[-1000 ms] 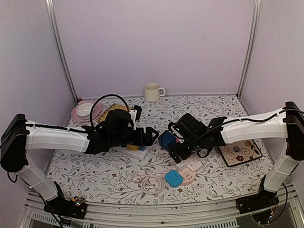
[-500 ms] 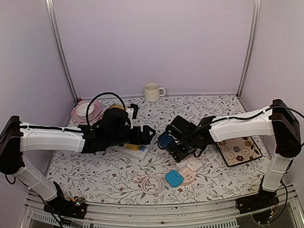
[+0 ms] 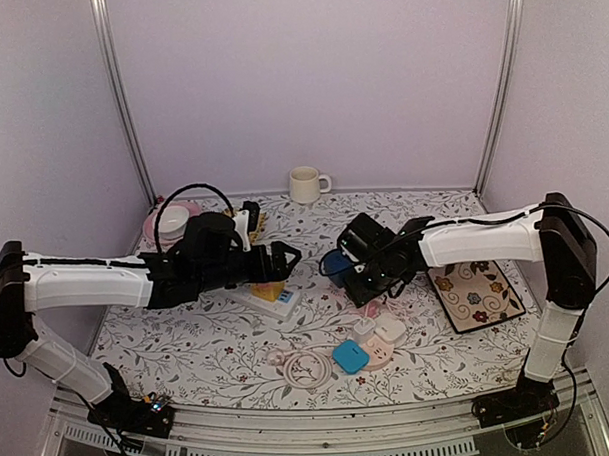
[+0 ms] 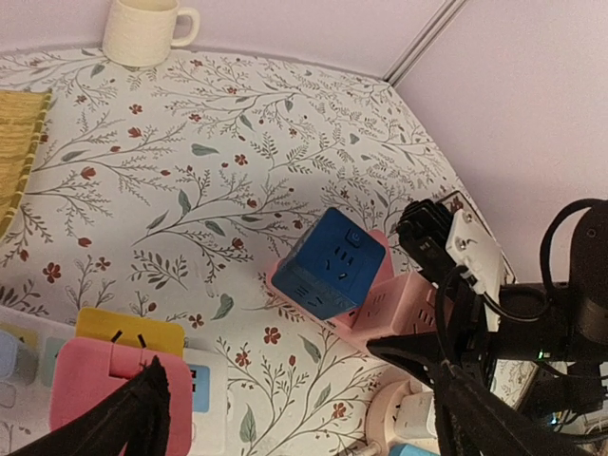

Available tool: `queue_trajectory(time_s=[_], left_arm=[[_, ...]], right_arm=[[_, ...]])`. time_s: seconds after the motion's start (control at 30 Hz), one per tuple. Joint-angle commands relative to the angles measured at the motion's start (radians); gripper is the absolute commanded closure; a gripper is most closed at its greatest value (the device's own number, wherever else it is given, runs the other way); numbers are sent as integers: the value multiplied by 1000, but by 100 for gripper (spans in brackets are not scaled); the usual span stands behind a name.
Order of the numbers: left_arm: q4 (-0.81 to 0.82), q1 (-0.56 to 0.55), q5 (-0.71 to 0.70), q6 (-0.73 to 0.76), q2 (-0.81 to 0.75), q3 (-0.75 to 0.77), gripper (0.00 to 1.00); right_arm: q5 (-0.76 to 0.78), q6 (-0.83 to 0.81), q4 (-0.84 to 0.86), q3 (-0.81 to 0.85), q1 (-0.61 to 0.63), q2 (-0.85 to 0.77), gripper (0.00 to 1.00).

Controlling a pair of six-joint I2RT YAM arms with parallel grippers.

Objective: Pull the plug off the socket

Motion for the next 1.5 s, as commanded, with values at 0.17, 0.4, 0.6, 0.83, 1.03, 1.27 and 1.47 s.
queue_trajectory(time_s=[0.17, 0.4, 0.6, 0.83, 1.03, 1.27, 1.47], left_arm=[[113, 42, 89, -69, -3, -24, 3], [173, 42, 147, -117, 47, -22, 3], [235, 53, 226, -194, 135, 7, 3], [346, 72, 314, -287, 229, 63, 3], [393, 73, 301, -336, 239, 113, 3], [285, 64, 280, -350, 296, 204, 3], [235, 60, 176, -341, 255, 173, 3]], right_arm=[[-103, 73, 184, 42, -82, -59, 59], [-145, 108, 276, 43, -104, -115, 61], [-165, 144, 354, 0, -112, -173, 64], [-259, 156, 522, -139, -112, -274, 66], [-266, 126, 630, -218, -70, -322, 66], [-174, 96, 675, -226, -5, -336, 66], [-129, 94, 695, -252, 0, -357, 67]])
